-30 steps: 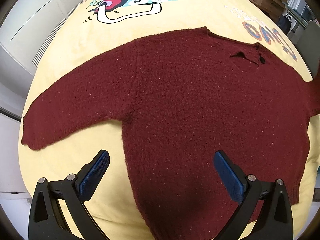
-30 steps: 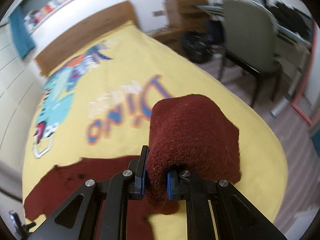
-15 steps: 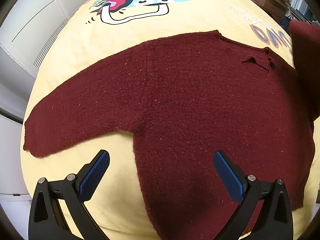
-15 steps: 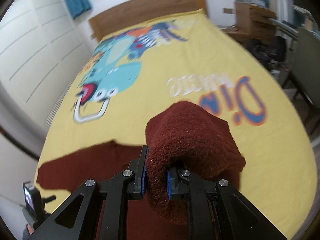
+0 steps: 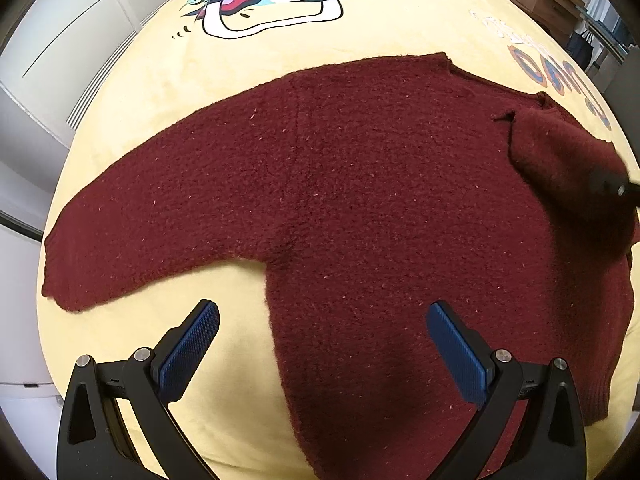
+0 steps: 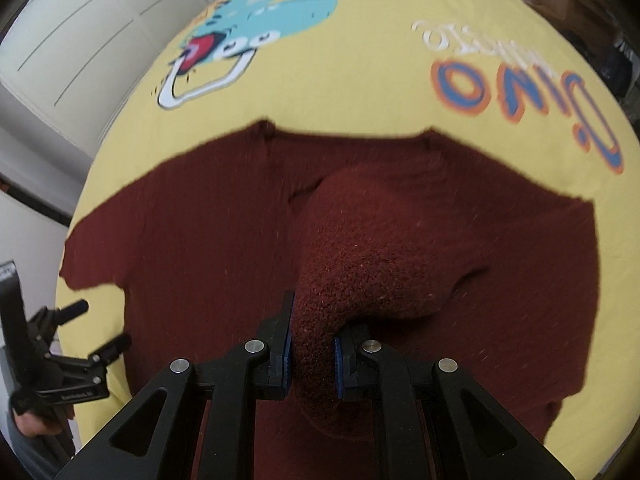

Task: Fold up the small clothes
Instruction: 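Carry the held sleeve across the sweater body with the right tool, release, then grasp the other sleeve cuff with the left tool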

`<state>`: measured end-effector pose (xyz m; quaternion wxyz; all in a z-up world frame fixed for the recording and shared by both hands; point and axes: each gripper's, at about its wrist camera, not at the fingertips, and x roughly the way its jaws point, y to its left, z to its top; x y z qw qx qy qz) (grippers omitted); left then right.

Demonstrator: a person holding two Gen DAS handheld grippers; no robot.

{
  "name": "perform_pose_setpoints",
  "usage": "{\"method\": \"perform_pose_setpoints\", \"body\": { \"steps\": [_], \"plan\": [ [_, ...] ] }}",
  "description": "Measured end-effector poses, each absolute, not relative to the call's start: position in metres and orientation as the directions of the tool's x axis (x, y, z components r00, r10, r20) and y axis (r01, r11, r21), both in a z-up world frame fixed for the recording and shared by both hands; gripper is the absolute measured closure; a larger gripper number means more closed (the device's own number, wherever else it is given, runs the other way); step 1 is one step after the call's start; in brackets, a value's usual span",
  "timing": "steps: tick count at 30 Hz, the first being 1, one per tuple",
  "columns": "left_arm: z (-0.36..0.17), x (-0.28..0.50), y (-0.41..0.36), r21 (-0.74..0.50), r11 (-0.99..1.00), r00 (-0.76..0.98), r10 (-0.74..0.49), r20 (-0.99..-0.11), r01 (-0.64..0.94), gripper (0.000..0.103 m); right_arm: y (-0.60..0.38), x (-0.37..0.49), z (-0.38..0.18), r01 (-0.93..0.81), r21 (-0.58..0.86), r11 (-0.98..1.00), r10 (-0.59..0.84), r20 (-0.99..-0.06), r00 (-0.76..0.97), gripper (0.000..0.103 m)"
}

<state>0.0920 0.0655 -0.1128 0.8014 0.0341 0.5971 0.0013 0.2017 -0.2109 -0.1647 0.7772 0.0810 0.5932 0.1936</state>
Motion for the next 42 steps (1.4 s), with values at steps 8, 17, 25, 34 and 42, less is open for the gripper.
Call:
{"method": "perform_pose_setpoints", "body": {
  "steps": [8,17,25,34,42],
  "plan": [
    [-0.11,0.095,0.057,0.042,0.998,0.289,0.028,-0.957,0.04,0.001,-0.206,0.191,-0.19,-0.184,0.363,0.913,0.394,-0.904,0.169,0.081],
    [-0.112,0.093,0.046,0.041,0.998,0.287,0.024,-0.958,0.054,0.001,-0.224,0.181,-0.183,-0.188,0.283,0.941,0.32,-0.924,0.209,0.024],
    [-0.108,0.092,0.031,0.055,0.994,0.296,0.025,-0.955,0.094,0.001,-0.265,0.159,-0.185,-0.179,0.293,0.939,0.324,-0.929,0.18,0.023],
    [-0.092,0.109,-0.042,0.043,0.964,0.325,-0.046,-0.945,0.262,0.001,-0.327,0.121,-0.202,-0.057,0.218,0.974,0.225,-0.958,0.179,0.022],
    [-0.095,0.141,-0.162,0.075,0.875,0.309,-0.088,-0.947,0.478,0.001,-0.377,0.104,-0.215,0.056,0.249,0.967,0.234,-0.953,0.193,0.022]
  ]
}}
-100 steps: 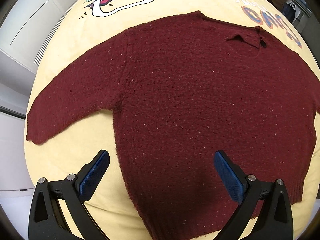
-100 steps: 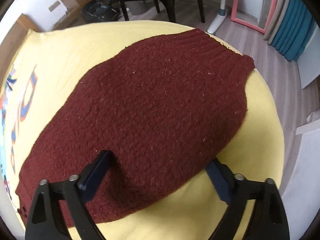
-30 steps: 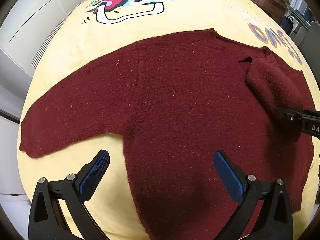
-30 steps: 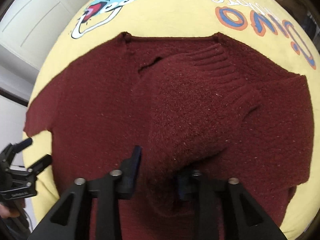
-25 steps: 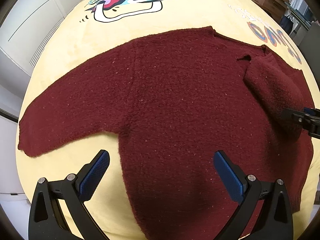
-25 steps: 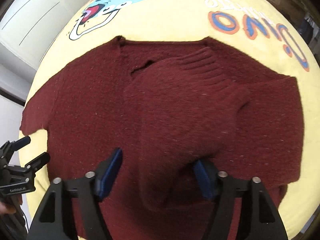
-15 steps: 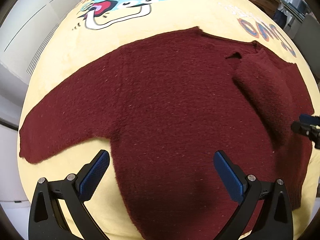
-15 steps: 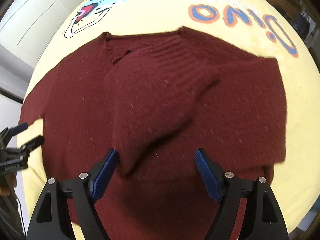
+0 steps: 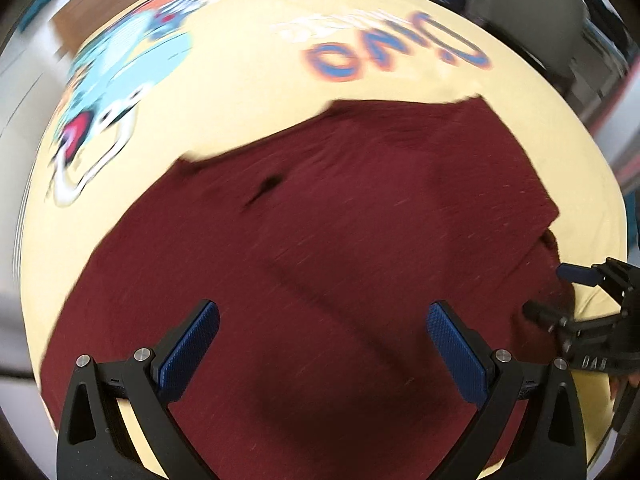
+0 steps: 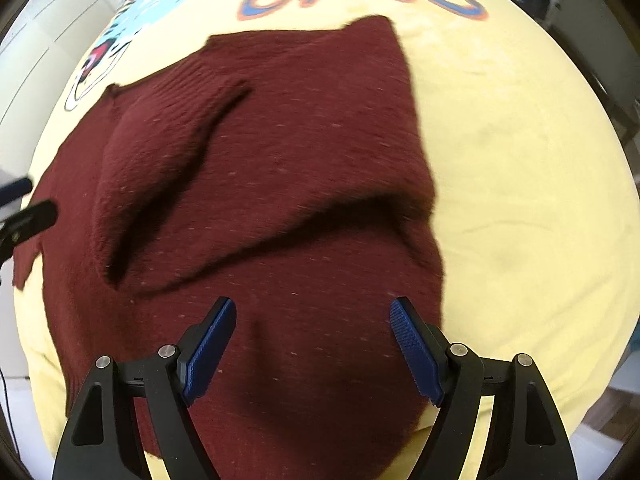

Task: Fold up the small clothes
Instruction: 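Grasp the other sleeve cuff with the left tool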

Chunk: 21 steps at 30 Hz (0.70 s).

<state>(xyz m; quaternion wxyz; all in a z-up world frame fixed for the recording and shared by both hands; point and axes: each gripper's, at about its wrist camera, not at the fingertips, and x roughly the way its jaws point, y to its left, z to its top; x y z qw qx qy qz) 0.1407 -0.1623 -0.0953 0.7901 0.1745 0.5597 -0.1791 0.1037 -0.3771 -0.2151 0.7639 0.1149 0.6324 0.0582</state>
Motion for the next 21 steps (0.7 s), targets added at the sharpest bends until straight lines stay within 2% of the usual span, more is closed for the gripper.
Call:
{"method": "perform_pose_setpoints", "body": {
  "steps": [9,14,15,17,19,20,21],
  "plan": [
    [-0.144,0.161,-0.252,0.174,0.773,0.265,0.009,-0.964,0.61,0.001,-0.407,0.094,-0.221,0.098,0.287,0.953,0.264,-0.944,0.2,0.022],
    [-0.176,0.168,-0.258,0.252,0.746,0.258,0.11,-0.96,0.617,0.003,-0.42,0.092,-0.223,0.126,0.3,0.946,0.271,-0.941,0.203,0.023],
    [-0.182,0.169,-0.255,0.259,0.747,0.25,0.128,-0.96,0.613,0.006,-0.421,0.092,-0.224,0.128,0.302,0.945,0.274,-0.941,0.202,0.023],
    [-0.185,0.171,-0.245,0.236,0.77,0.231,0.117,-0.966,0.593,0.021,-0.422,0.091,-0.224,0.127,0.302,0.945,0.273,-0.941,0.201,0.023],
    [-0.182,0.173,-0.23,0.137,0.814,0.186,0.036,-0.982,0.564,0.065,-0.423,0.089,-0.224,0.125,0.302,0.945,0.274,-0.94,0.202,0.023],
    [-0.178,0.174,-0.219,0.113,0.828,0.183,0.013,-0.983,0.549,0.074,-0.424,0.088,-0.224,0.124,0.301,0.946,0.273,-0.941,0.202,0.023],
    [-0.172,0.175,-0.206,0.103,0.846,0.196,-0.002,-0.981,0.523,0.089,-0.425,0.087,-0.225,0.125,0.299,0.946,0.271,-0.941,0.2,0.023]
  ]
}}
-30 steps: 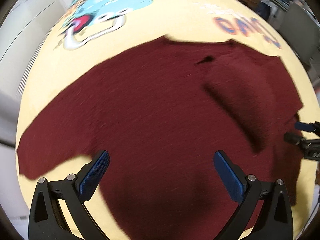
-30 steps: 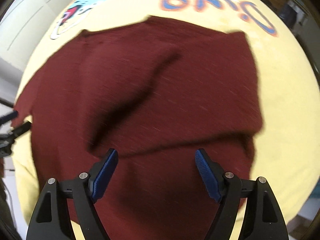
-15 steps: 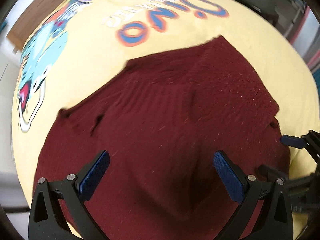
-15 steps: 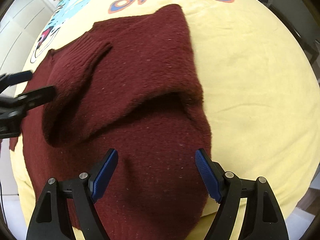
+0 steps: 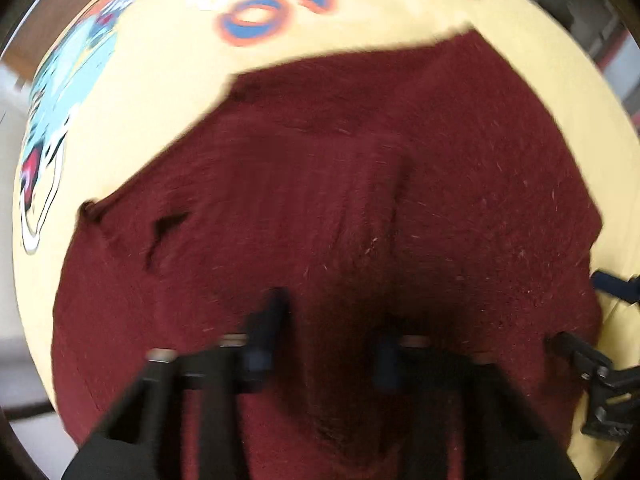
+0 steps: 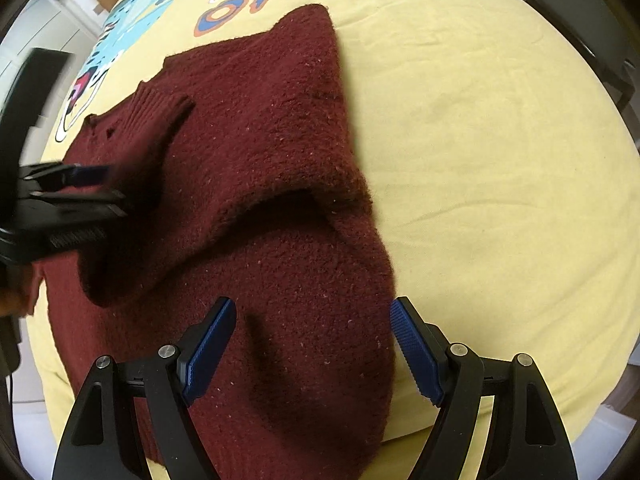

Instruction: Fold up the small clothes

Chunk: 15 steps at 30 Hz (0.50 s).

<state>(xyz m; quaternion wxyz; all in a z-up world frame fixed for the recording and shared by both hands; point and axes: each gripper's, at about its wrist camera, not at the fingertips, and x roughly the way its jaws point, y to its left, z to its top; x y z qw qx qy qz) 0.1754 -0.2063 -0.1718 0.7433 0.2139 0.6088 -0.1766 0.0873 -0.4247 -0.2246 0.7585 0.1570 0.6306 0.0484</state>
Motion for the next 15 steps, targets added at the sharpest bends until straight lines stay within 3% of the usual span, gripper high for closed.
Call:
{"method": "perform_pose_setpoints", "body": {
  "steps": [9,15],
  "plan": [
    [-0.132,0.149,-0.111,0.005,0.918,0.284,-0.118,-0.951,0.397,0.088,-0.432,0.078,-0.22,0.119,0.293,0.949,0.264,-0.941,0.211,0.022],
    [-0.148,0.132,-0.073,-0.072,0.952,0.274,-0.157,-0.949,0.297,0.085,-0.42,0.085,-0.218,0.12,0.287,0.95,0.257,-0.943,0.213,0.022]
  ]
}}
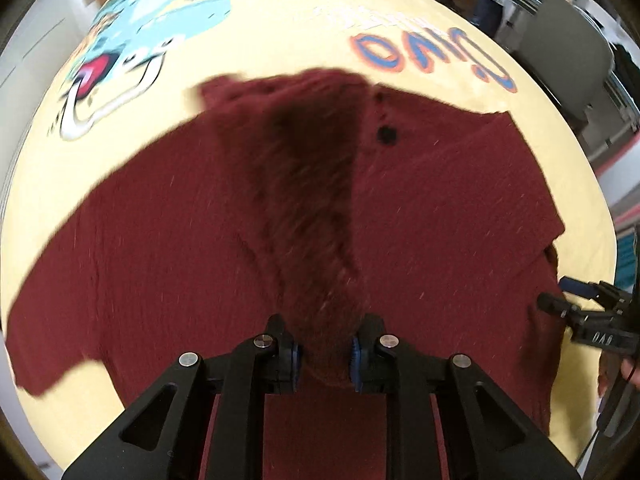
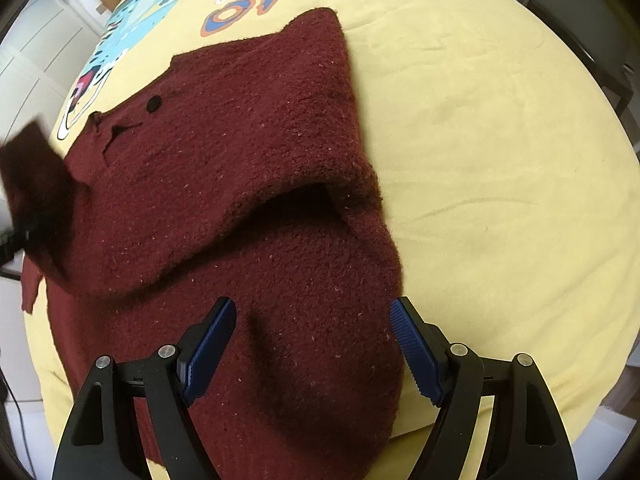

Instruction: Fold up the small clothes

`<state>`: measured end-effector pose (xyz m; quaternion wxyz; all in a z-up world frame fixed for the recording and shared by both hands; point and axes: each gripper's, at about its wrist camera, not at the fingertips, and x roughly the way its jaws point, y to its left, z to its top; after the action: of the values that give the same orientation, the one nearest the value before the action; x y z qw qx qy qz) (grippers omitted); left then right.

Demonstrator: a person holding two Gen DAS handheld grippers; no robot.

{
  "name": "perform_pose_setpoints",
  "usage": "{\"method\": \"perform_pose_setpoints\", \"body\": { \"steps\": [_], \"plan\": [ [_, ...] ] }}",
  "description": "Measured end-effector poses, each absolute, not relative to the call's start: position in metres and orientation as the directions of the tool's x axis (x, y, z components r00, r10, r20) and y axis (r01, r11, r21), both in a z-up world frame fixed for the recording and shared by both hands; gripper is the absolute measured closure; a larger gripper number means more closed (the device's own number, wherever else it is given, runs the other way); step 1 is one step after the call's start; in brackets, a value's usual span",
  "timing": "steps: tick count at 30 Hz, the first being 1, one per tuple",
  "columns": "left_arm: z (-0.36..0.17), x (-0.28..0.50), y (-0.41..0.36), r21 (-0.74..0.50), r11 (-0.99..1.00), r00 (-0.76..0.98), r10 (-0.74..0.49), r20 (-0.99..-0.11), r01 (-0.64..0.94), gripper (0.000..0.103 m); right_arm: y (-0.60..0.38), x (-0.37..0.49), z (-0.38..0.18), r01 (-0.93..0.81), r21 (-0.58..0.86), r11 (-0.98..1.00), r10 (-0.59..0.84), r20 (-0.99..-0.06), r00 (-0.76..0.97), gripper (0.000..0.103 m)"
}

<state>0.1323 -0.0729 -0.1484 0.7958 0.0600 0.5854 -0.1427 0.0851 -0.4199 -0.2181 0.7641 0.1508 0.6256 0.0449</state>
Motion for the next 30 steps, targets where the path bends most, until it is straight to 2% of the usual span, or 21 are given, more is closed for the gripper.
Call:
{"method": "perform_pose_setpoints", "body": {
  "steps": [6,11,12,13,18,21,25,30],
  "plan": [
    [-0.169,0.128,-0.053,-0.142,0.976,0.174,-0.171,-0.97,0.166,0.074,-0.411,0.084,-0.217,0.119,0.286,0.951,0.256,-0.942,0.215,0.022],
    [-0.168,0.119,-0.044,-0.115,0.989,0.156,-0.128,-0.979,0.092,0.042,-0.406,0.084,-0.217,0.113,0.285,0.952,0.257,-0.943,0.212,0.022],
    [-0.171,0.121,-0.039,-0.101,0.992,0.139,-0.112,-0.984,0.082,0.031,-0.406,0.084,-0.218,0.115,0.285,0.952,0.257,-0.943,0.213,0.022],
    [-0.173,0.123,-0.034,-0.09,0.993,0.125,-0.098,-0.987,0.071,0.024,-0.406,0.084,-0.218,0.118,0.286,0.951,0.257,-0.943,0.213,0.022],
    [-0.173,0.127,-0.004,-0.104,0.995,0.096,-0.104,-0.99,0.004,0.006,-0.405,0.084,-0.222,0.115,0.271,0.956,0.244,-0.947,0.209,0.022],
    [-0.151,0.13,0.014,-0.147,0.989,0.155,-0.143,-0.977,-0.011,0.001,-0.404,0.084,-0.225,0.123,0.271,0.955,0.243,-0.948,0.205,0.022],
    [-0.137,0.14,0.035,-0.163,0.985,0.203,-0.15,-0.968,-0.051,0.001,-0.404,0.085,-0.227,0.136,0.271,0.953,0.241,-0.949,0.203,0.022],
    [-0.163,0.156,0.044,-0.199,0.976,0.15,-0.184,-0.971,-0.091,0.001,-0.405,0.083,-0.224,0.135,0.265,0.955,0.235,-0.951,0.203,0.022]
  ]
}}
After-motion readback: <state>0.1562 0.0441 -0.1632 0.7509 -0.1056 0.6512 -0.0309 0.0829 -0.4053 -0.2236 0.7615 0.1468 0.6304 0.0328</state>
